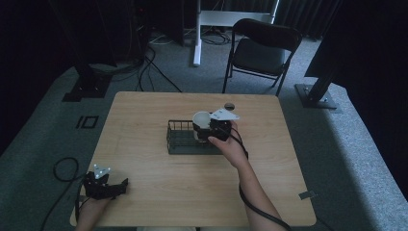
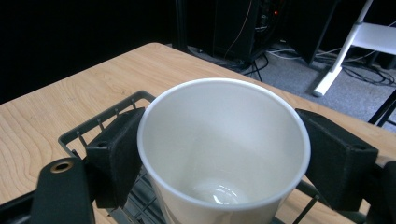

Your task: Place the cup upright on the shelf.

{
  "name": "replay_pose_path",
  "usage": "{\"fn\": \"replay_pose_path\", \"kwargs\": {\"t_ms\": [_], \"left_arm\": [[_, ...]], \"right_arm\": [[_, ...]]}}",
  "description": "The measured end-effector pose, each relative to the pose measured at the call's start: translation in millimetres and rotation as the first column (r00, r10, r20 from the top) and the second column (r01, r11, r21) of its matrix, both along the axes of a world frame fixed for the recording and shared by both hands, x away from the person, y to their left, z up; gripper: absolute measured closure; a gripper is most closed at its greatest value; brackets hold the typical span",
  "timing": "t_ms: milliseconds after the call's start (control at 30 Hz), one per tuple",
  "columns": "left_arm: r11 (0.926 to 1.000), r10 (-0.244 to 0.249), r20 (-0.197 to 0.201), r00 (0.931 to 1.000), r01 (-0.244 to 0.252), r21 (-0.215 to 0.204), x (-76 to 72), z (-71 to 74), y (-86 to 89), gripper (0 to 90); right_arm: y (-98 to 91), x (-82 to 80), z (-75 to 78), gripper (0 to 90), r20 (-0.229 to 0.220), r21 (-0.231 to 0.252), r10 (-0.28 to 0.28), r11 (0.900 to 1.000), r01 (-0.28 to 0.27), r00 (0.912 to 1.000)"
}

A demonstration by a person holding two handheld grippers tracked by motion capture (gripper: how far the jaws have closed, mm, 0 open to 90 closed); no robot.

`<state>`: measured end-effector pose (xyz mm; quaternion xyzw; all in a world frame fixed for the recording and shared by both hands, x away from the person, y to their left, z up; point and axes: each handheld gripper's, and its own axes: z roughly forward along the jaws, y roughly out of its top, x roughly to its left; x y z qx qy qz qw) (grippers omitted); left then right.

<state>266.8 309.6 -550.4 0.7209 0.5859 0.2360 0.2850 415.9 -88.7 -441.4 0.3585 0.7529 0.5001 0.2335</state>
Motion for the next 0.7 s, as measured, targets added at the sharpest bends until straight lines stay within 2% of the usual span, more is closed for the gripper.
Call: {"fn": "replay_pose_path", "kwargs": {"t_ms": [333,467,700], "left_arm": [[1.0000,0.000,0.000,1.0000,0.000,0.000,0.0,0.0,0.0,0.7],[1.0000,0.000,0.000,1.0000,0.000,0.000,0.0,0.0,0.0,0.7],[1.0000,0.000,0.000,1.0000,0.000,0.000,0.0,0.0,0.0,0.7]], "right_arm": [[0.7,0.6,-10.9,19.9,-0.019,0.000,-0.009,1.0000,0.009,0.9998],[1.3,0.3,-14.8,19.9,-0.013,-0.010,-0.012,0.9999,0.012,0.9998],[-0.2,-0.8,-17.3,19.8,0.001,0.004,-0.020,0.9998,0.020,0.9998]]}}
